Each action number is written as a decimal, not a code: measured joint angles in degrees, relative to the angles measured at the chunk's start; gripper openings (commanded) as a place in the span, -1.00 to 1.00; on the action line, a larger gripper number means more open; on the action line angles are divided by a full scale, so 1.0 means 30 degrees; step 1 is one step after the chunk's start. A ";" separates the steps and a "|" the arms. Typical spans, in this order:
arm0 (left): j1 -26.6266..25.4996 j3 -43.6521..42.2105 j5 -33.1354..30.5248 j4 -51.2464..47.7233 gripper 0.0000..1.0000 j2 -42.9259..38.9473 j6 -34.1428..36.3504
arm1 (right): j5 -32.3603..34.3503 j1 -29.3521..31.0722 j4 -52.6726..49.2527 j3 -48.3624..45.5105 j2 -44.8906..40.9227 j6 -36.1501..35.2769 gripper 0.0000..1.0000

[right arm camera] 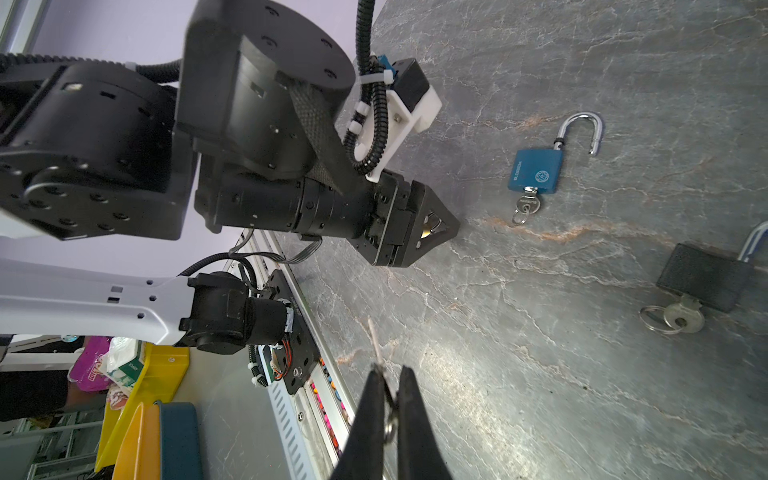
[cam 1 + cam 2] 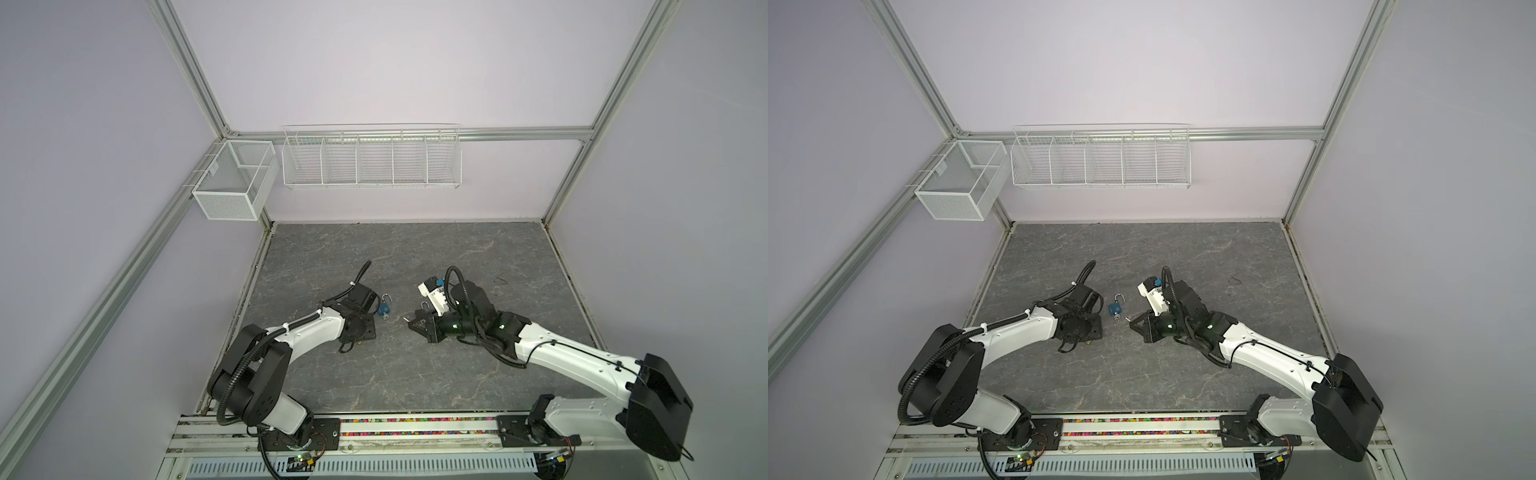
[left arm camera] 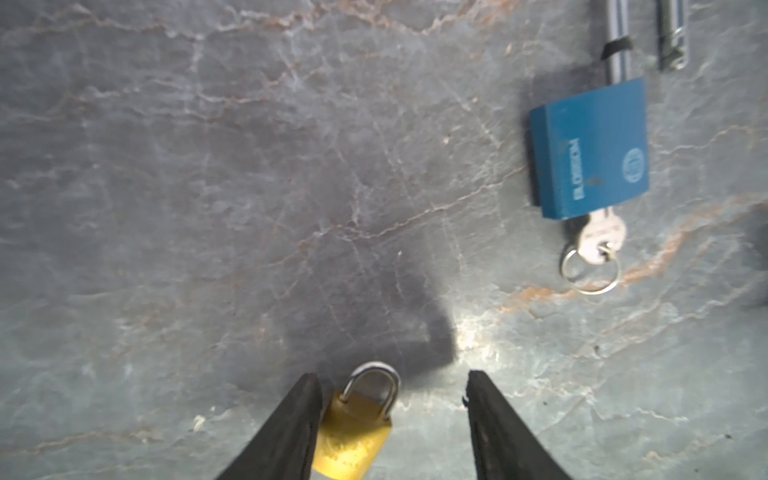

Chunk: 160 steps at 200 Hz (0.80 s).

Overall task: Unlock with the key
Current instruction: 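Lower the open left gripper around the small brass padlock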

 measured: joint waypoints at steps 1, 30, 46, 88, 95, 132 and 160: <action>-0.0015 -0.0007 -0.0022 -0.0022 0.14 0.0000 -0.0015 | 0.0000 0.0000 0.0000 0.0000 0.0000 0.0000 -0.86; -0.0561 -0.0036 -0.0568 -0.0510 0.15 0.0000 -0.0459 | 0.0000 0.0000 0.0051 0.0000 0.0007 0.0000 -0.87; -0.0947 -0.0036 -0.0750 -0.0634 0.16 0.0000 -0.0685 | 0.0000 0.0000 0.0058 0.0000 0.0007 0.0000 -0.86; -0.1610 -0.0029 -0.1341 -0.0947 0.13 0.0000 -0.1501 | -0.0007 0.0000 0.0284 0.0000 0.0087 0.0007 -0.86; -0.1690 -0.0029 -0.1399 -0.1013 0.12 0.0000 -0.1610 | -0.0007 0.0000 0.0321 0.0000 0.0131 0.0007 -0.86; -0.1807 0.0415 -0.2084 -0.1464 -0.01 0.0474 -0.2135 | -0.0015 0.0000 0.0342 0.0000 0.0182 0.0007 -0.86; -0.1814 0.0648 -0.2361 -0.1523 -0.07 0.0845 -0.2193 | 0.0000 0.0000 0.0335 0.0000 0.0182 0.0000 -0.87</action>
